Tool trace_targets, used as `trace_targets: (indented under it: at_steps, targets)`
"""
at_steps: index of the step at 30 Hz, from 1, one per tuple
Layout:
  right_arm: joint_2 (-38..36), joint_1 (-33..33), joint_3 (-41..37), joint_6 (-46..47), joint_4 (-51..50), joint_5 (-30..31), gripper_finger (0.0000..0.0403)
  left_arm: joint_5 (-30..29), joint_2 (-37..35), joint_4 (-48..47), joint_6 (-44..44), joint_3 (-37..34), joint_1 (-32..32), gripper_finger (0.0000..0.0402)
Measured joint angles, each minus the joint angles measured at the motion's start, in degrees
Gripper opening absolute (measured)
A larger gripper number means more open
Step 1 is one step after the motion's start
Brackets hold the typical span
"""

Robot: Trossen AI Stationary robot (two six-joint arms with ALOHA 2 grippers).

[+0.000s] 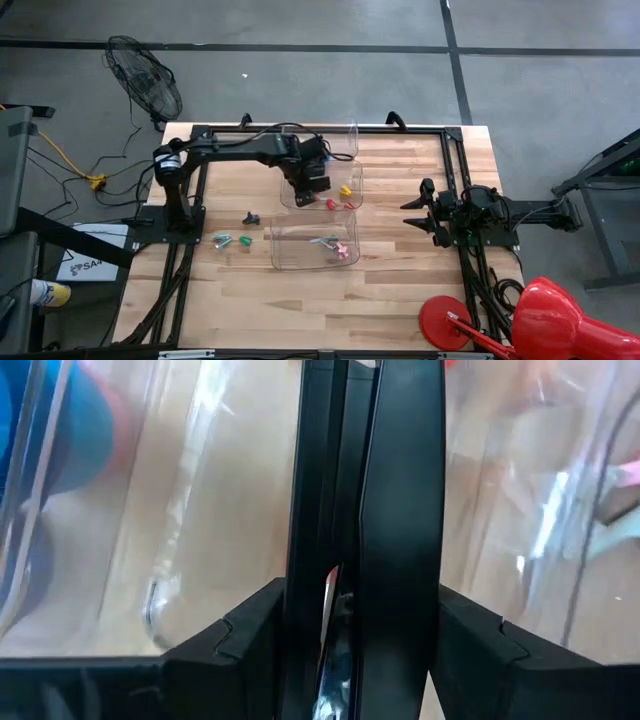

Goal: Pick and place Stapler, Stapler remover, tape
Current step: Put the black stapler into the middle transparent bin

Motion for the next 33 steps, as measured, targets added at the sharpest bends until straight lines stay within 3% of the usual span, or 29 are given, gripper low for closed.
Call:
trace_targets:
  at_steps: [5,13,33]
  targets:
    - [0.0,0.0,0.0,0.0,0.0,0.0,0.0177,-3.6,2.7,1.5,0.0,0.0,0.0,0.0198]
    - [0.0,0.0,0.0,0.0,0.0,0.0,0.0177,-16.4,4.0,3.2,0.2,0.0,0.0,0.0194]
    - [0.1,0.0,0.0,0.0,0.1,0.0,0.0177,-16.5,8.3,4.0,0.4,-0.1,0.0,0.0196]
